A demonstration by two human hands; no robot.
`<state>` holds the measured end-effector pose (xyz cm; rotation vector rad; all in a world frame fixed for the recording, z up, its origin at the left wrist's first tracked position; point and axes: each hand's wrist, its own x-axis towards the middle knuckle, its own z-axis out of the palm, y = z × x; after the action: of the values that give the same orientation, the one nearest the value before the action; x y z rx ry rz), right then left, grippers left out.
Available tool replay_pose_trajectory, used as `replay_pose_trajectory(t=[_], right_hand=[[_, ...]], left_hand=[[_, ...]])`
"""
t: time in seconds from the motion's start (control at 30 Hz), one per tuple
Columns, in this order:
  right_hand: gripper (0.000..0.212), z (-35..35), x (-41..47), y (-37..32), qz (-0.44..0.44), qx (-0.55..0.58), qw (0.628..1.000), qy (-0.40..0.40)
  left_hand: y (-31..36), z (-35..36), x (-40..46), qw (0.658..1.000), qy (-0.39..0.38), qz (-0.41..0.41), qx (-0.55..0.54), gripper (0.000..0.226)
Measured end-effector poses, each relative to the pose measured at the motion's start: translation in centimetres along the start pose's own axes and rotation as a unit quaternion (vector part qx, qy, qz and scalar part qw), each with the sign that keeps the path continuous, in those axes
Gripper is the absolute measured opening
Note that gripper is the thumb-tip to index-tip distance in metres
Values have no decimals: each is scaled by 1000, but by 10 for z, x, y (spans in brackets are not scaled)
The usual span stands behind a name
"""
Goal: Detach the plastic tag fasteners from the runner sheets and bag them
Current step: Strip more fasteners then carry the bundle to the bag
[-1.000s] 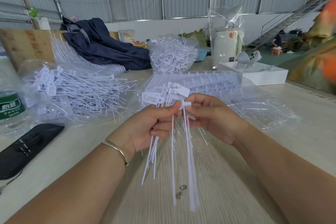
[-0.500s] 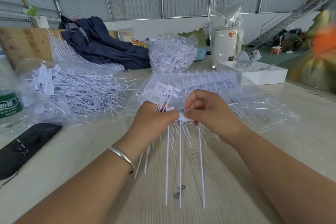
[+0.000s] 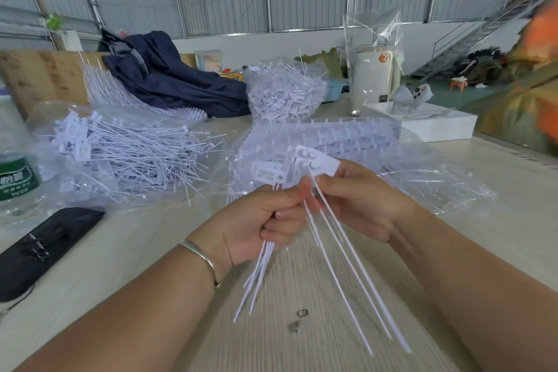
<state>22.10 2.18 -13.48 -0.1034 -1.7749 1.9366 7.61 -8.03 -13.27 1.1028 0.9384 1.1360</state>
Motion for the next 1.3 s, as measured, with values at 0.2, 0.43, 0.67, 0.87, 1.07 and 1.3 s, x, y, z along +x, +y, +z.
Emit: replay_pose_trajectory(t=[0.2,0.43,0.67,0.87,1.07,1.3], right_hand=[[16,0,-1,-2,20,1,1000,7],[31,-3,5,-3,-41,-158,948,272],[11,2,6,7,-48,-407,876,256],[4,0,1,1,-6,-325,923,208],[7,-5,0,-4,57,-223,958,169],[9,-12,0,-12,79,-198,968,134]], left_hand=[[1,1,1,999,0,19,48,37],[0,-10,6,966,250,49,49,14],[-6,-15,12,933,344,40,95,17],[-8,-14,11,943,316,-8,103,17],[-5,-16,10,961,267,-25,64,24],[2,-16,6,968,220,-21,119,16]])
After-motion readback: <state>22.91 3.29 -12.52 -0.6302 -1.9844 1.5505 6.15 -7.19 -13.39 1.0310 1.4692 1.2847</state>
